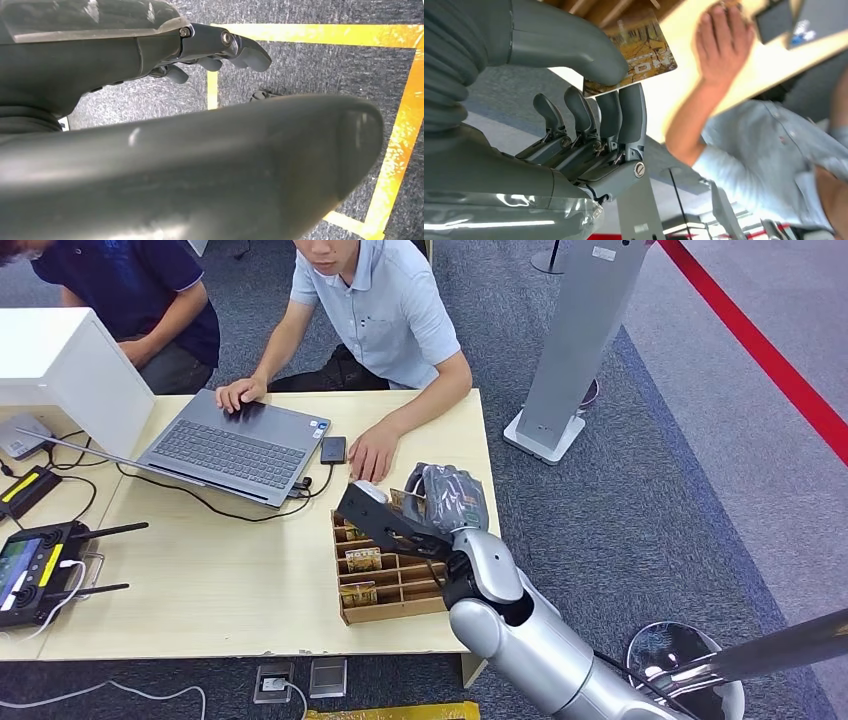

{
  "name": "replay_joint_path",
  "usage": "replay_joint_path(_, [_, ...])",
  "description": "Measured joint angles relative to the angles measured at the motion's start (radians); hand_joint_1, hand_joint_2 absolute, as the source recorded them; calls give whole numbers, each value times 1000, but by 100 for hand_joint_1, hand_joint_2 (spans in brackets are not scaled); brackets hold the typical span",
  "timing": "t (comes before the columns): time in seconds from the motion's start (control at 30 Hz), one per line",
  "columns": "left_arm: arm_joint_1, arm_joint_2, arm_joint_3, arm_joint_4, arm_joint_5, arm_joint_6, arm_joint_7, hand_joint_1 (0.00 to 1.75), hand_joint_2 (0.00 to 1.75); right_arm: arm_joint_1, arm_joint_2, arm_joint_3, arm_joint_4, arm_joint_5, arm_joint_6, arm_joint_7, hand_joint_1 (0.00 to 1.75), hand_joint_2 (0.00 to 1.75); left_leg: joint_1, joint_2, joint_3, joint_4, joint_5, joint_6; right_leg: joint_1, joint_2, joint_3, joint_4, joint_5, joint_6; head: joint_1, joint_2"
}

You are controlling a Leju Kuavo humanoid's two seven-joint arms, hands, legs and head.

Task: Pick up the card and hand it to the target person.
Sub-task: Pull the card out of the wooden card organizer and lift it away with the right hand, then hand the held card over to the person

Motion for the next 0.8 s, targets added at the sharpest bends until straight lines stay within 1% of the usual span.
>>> replay_joint_path(0.23, [0, 1, 0, 0, -5, -8, -12, 0, 0, -9, -59, 13, -170, 0, -50, -12, 143, 175, 0, 0, 0, 0, 0, 0, 0, 0, 0, 0, 0, 0, 1, 0])
replay_joint_path(0.33, [0, 1, 0, 0, -18, -15, -20, 0, 0, -41, -65, 27, -187, -11, -44, -41, 143, 175, 0, 0, 0, 0, 0, 0, 0, 0, 0, 0, 0, 0, 0, 0])
replay_joint_path(0.4, [-1, 1, 0, 0, -26, -20, -26, 0, 0, -79, -60, 43, -164, -25, -43, -81, 143, 175, 0, 0, -1, 0, 0, 0, 0, 0, 0, 0, 0, 0, 0, 0])
replay_joint_path(0.5, [-4, 1, -1, 0, -39, -27, -34, 0, 0, -152, -32, 66, -63, -43, -59, -174, 143, 175, 0, 0, -1, 0, 1, 0, 0, 0, 0, 1, 0, 0, -1, 0])
replay_joint_path(0.6, [-8, 1, -3, 0, -50, -33, -42, 0, 0, -235, 18, 87, 98, -50, -89, -276, 143, 175, 0, -1, -1, 0, 1, 0, 0, -1, 0, 2, 0, -1, 0, 0])
replay_joint_path(0.63, [-11, 1, -6, 0, -54, -35, -43, 0, 0, -270, 42, 96, 173, -48, -103, -306, 143, 175, 0, -1, -1, 0, 1, 0, 0, -2, 0, 2, 0, -1, -1, 0])
replay_joint_path(0.73, [-23, 2, -21, 0, -67, -39, -39, 0, 0, -364, 109, 125, 393, -25, -126, -352, 143, 175, 0, -2, -1, 0, 2, 0, 0, -3, 0, 2, 0, -1, -1, 0])
replay_joint_path(0.8, [-28, 3, -28, 0, -72, -40, -35, 0, 0, -398, 138, 140, 494, -5, -123, -361, 143, 175, 0, -2, -2, 0, 2, 0, 0, -4, 0, 2, 0, -1, 0, 0])
